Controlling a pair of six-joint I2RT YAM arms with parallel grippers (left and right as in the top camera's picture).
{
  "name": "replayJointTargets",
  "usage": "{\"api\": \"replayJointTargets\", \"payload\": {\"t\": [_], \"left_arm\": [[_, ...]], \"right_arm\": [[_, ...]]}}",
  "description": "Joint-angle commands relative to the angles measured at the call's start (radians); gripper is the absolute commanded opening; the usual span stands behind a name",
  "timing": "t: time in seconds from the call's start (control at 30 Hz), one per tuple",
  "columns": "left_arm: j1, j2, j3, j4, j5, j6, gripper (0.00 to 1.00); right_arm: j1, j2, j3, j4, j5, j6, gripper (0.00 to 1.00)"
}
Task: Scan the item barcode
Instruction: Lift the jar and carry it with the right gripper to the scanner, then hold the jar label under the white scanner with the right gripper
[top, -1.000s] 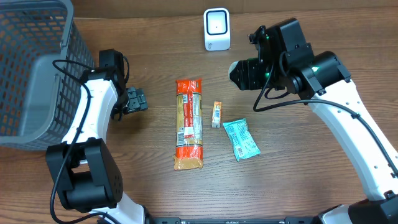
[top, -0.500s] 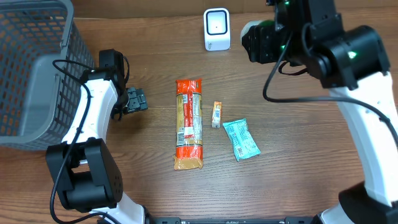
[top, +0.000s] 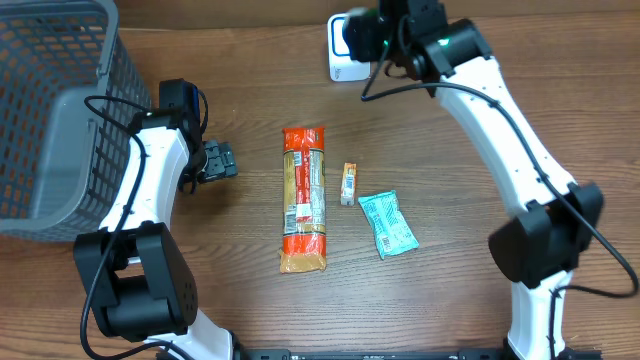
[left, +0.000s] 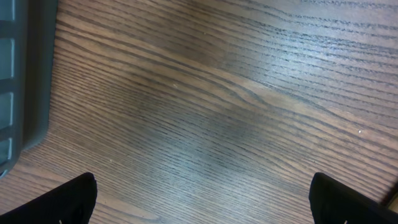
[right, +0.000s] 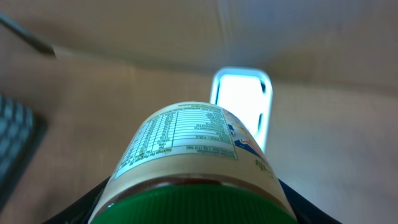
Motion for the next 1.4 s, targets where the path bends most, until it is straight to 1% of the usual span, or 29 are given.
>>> {"api": "replayJointTargets", "payload": {"t": [0.0, 0.13, 0.23, 0.43, 0.53, 0.73, 1.23, 1.37], "left_arm": [[0.000, -0.021, 0.004, 0.002, -0.010, 0.018, 1.00], [-0.001, -0.021, 0.004, 0.002, -0.010, 0.018, 1.00], [0.000, -0.021, 0.004, 0.002, -0.010, 0.018, 1.00], [0.000, -0.021, 0.004, 0.002, -0.010, 0.018, 1.00], [-0.001, -0.021, 0.004, 0.002, -0.010, 0.018, 1.00], [-0.001, -0.021, 0.004, 0.002, -0.010, 0.018, 1.00], [0.000, -0.021, 0.004, 0.002, -0.010, 0.018, 1.00], [0.000, -0.021, 0.004, 0.002, -0.010, 0.018, 1.00]], "right_arm": [[0.004, 0.027, 0.018, 0.121, 0.029, -0.004, 0.04], [0.004, 0.081, 0.018, 0.277, 0.097, -0.004, 0.04], [0.004, 0.126, 0.018, 0.373, 0.103, -0.004, 0.04], [0.004, 0.214, 0.017, 0.545, 0.116, -0.004, 0.04], [0.004, 0.247, 0.017, 0.621, 0.169, -0.004, 0.04], [0.003, 0.292, 0.017, 0.708, 0.269, -0.004, 0.04], [0.002, 0.449, 0.016, 0.890, 0.268, -0.004, 0.04], [0.002, 0.468, 0.016, 0.892, 0.269, -0.004, 0.04]]}}
